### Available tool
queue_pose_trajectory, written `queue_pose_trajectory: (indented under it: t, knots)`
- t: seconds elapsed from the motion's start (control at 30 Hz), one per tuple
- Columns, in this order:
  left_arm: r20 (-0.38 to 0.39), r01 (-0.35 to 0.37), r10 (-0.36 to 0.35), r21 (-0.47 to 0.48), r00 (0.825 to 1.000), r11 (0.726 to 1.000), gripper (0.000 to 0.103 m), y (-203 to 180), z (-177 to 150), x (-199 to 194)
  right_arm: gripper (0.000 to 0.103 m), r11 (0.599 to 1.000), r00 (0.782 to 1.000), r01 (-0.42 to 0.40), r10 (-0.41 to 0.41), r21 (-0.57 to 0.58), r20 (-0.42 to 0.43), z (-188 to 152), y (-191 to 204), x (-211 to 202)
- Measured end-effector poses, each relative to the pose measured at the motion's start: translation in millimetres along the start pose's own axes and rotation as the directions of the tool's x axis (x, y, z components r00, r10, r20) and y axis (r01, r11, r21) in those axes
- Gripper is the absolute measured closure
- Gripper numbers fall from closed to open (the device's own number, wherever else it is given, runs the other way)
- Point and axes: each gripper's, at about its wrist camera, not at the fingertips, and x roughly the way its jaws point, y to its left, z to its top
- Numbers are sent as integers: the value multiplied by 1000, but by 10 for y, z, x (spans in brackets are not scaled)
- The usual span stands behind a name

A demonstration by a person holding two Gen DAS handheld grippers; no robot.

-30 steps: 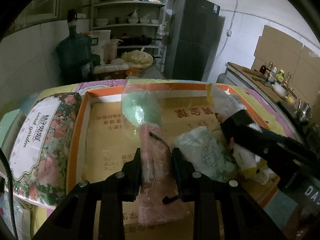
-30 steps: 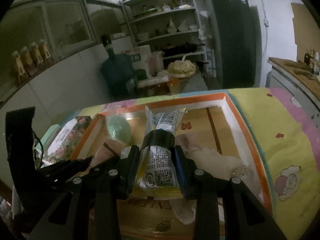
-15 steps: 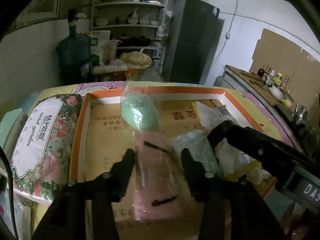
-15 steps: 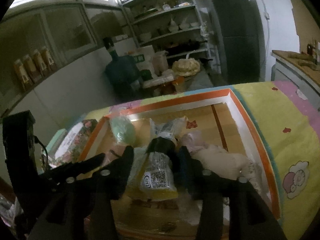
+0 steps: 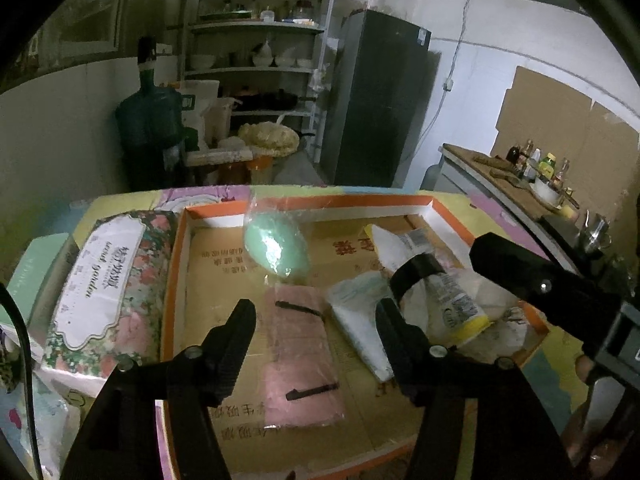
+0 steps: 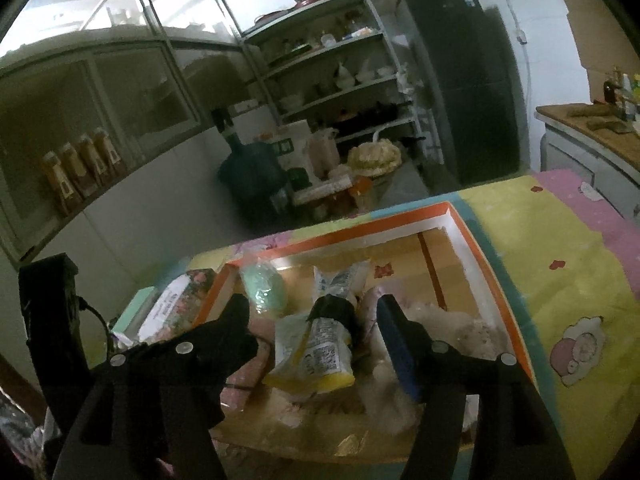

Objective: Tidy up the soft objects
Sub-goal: 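Open left tool to drop the pink strip while right tool releases the snack packet in the tray, then withdraw both open tools up from the tray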

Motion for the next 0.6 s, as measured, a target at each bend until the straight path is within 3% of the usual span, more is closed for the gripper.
queue_pose_trajectory:
  t: [0.6]
  knots:
    - [89, -57, 53, 42, 995, 997, 41, 62, -12, -532, 34, 999, 998, 9, -6, -41, 58, -40, 411, -415]
